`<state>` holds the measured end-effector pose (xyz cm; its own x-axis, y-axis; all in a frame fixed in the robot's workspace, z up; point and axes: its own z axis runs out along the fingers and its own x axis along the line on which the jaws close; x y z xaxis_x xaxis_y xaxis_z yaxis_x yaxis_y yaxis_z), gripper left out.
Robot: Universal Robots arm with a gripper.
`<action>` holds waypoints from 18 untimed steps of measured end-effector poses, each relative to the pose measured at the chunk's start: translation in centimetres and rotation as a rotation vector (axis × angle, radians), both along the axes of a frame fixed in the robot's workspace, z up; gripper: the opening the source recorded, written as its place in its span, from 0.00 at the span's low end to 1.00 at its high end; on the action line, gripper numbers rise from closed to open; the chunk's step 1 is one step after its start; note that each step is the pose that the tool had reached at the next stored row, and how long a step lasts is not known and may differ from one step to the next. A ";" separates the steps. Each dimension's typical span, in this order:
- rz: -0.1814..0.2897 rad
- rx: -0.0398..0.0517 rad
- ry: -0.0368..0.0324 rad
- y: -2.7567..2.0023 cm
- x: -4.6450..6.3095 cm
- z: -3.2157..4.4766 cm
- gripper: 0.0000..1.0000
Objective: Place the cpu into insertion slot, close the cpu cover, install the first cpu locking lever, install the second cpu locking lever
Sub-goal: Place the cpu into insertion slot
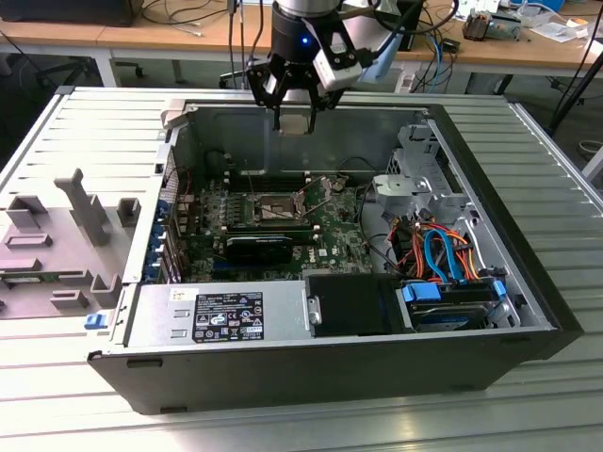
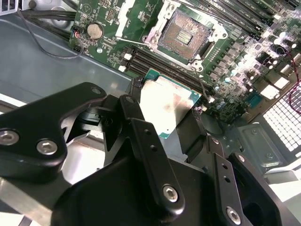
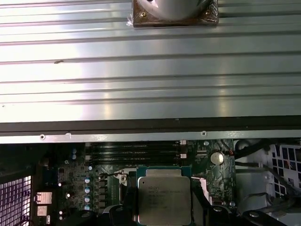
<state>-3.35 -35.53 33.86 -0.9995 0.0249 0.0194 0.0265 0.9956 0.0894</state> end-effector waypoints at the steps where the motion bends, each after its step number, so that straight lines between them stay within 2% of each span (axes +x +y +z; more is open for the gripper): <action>1: 0.000 0.0000 0.0000 -0.04 0.0 -0.02 0.55; 14: 0.000 -0.0001 0.0000 -0.31 0.0 -0.23 0.55; 18: 0.000 -0.0001 0.0000 -0.44 0.0 -0.52 0.55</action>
<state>-3.34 -35.97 33.33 -0.9995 0.0248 0.0193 0.0264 0.9957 0.0892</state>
